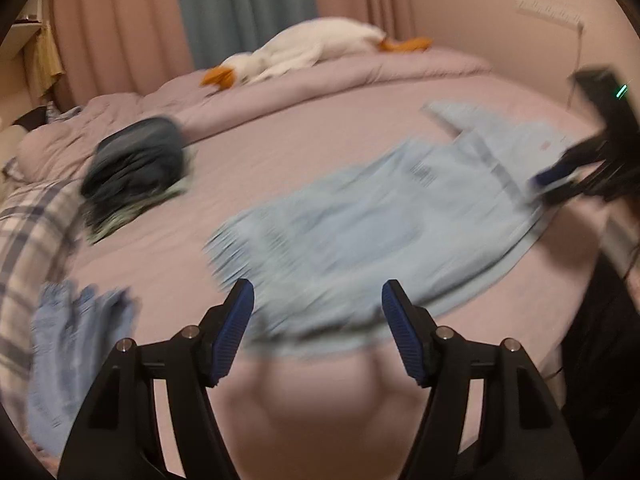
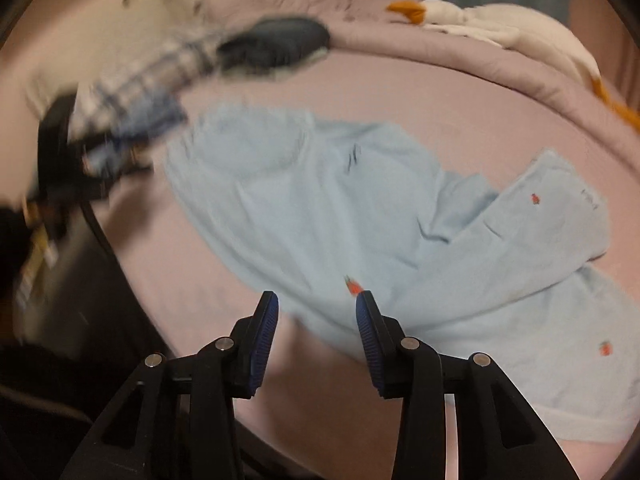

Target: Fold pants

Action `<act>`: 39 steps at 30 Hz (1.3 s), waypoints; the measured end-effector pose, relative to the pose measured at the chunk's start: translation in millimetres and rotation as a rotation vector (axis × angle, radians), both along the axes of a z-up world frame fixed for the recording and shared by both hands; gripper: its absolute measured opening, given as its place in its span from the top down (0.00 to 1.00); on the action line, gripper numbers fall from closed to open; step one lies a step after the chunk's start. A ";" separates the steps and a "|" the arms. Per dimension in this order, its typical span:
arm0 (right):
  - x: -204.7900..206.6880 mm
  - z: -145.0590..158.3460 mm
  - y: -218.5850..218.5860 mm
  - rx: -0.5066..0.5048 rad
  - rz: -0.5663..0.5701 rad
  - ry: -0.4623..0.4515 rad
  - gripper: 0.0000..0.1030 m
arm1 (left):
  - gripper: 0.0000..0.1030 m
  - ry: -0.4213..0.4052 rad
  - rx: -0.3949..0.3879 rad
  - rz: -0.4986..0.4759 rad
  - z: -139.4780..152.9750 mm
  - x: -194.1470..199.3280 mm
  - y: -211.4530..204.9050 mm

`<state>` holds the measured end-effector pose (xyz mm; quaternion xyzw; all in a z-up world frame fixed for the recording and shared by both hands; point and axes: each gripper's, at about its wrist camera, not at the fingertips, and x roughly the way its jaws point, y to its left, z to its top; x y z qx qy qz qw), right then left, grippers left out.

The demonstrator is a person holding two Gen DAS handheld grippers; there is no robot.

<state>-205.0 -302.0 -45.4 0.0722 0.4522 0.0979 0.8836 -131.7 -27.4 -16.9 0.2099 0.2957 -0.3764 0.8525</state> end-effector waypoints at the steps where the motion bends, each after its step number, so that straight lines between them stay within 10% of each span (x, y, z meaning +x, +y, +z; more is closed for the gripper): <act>1: 3.9 -5.1 4.4 -0.002 -0.023 0.005 0.61 | 0.36 0.011 -0.026 -0.016 0.3 -2.7 -15.0; 5: 18.1 -38.9 27.2 -0.015 -0.007 0.099 0.61 | 0.36 0.079 -0.046 -0.042 -17.3 -8.3 -67.4; 9: 2.1 -40.9 37.0 -0.039 0.004 0.074 0.60 | 0.35 0.185 0.110 -0.027 -69.9 -7.6 -91.5; 17: -11.8 -6.5 -65.7 0.210 -0.251 -0.006 0.60 | 0.35 0.283 -0.007 0.017 -55.0 2.9 -90.3; 24: 58.4 -1.4 -148.0 0.171 -0.489 0.056 0.58 | 0.35 0.440 -0.177 -0.075 -40.2 7.8 -157.5; 35: 159.8 -46.4 -167.8 -0.027 -0.569 0.251 0.59 | 0.43 0.465 -0.065 -0.323 -56.6 -35.8 -248.3; 39: 139.4 -38.9 -168.0 -0.014 -0.572 0.182 0.96 | 0.73 0.407 -0.025 -0.320 -60.4 -39.3 -256.2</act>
